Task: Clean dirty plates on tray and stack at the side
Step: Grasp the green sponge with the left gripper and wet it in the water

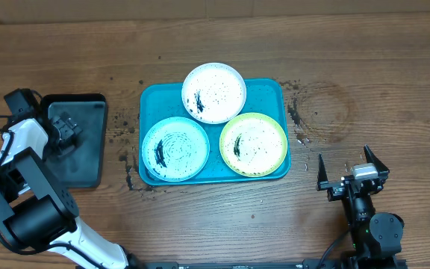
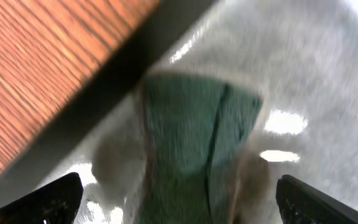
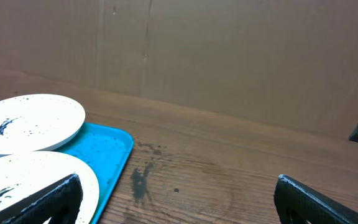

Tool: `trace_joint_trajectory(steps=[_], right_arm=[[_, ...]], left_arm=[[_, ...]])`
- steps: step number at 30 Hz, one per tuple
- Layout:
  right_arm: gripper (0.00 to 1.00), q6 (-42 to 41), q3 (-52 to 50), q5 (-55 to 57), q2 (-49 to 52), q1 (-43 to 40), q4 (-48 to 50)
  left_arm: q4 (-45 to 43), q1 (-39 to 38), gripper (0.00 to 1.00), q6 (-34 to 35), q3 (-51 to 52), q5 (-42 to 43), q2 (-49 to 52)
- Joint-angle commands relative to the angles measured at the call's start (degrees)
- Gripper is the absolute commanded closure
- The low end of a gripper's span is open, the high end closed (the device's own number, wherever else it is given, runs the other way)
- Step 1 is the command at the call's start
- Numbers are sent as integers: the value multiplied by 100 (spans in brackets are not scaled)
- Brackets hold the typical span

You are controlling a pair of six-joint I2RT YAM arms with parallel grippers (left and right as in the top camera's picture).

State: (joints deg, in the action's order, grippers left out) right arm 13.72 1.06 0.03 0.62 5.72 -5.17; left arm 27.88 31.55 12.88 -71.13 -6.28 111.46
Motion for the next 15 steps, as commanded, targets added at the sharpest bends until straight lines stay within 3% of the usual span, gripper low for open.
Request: trace_joint_trajectory(steps=[1, 6, 15], right_arm=[[0, -42, -57, 35, -46, 17, 33], [0, -42, -57, 35, -46, 17, 33], [0, -39, -57, 35, -46, 17, 33]], left_arm=[[-234, -2, 2, -70, -98, -160, 74], [-568, -7, 11, -72, -98, 111, 74], [-699, -7, 18, -70, 0, 772, 79]])
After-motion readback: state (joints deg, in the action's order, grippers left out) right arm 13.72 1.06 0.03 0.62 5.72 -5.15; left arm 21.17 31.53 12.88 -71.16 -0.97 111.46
